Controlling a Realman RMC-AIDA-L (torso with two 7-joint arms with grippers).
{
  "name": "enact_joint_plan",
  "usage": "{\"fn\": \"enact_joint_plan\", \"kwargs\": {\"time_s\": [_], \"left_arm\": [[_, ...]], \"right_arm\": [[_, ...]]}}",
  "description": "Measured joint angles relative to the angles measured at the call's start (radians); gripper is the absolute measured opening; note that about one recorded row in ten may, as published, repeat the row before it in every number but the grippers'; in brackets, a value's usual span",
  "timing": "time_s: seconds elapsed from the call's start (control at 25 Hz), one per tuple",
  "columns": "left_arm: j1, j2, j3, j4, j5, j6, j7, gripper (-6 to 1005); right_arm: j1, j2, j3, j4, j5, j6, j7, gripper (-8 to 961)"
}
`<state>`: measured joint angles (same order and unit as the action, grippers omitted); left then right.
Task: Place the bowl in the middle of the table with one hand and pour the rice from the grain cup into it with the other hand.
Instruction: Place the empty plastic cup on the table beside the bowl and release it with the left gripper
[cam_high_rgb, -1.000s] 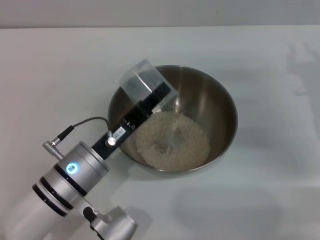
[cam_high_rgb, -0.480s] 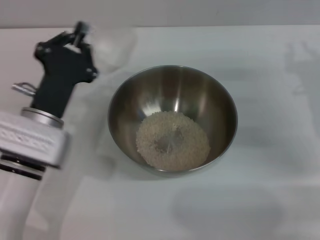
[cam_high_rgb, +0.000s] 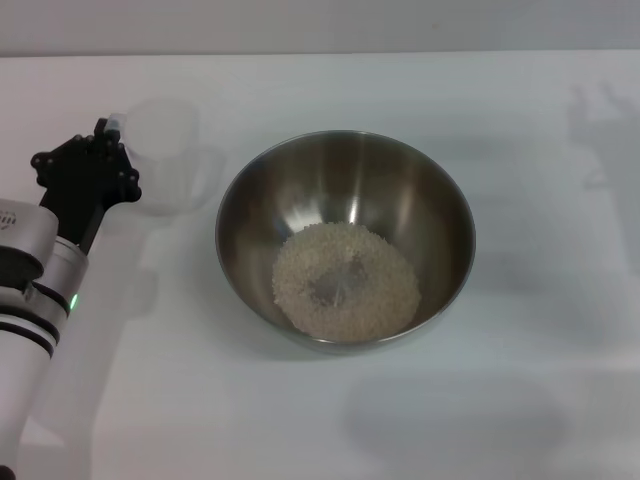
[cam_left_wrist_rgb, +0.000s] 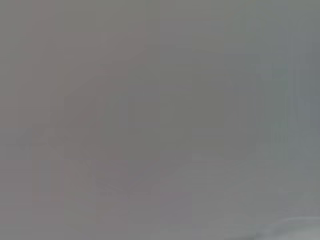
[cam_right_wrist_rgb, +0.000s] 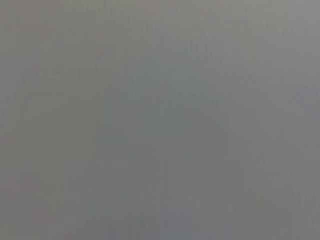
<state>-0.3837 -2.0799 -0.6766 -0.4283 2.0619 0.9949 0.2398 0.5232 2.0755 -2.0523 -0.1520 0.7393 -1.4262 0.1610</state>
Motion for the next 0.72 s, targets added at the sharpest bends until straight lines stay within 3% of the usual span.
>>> {"fn": "enact_joint_plan", "kwargs": {"time_s": [0.32,0.72], "left_arm": [[-0.01,0.0,-0.019,0.002,-0.029,-0.104,-0.026,109],[-0.012,0.0,-0.014,-0.002,-0.035,-0.105,-0.03,120]], "right_arm": [[0.001,0.0,0.0,0.0,0.0,0.0,0.0,427],[0.001,0.0,0.0,0.0,0.0,0.0,0.0,432]]}}
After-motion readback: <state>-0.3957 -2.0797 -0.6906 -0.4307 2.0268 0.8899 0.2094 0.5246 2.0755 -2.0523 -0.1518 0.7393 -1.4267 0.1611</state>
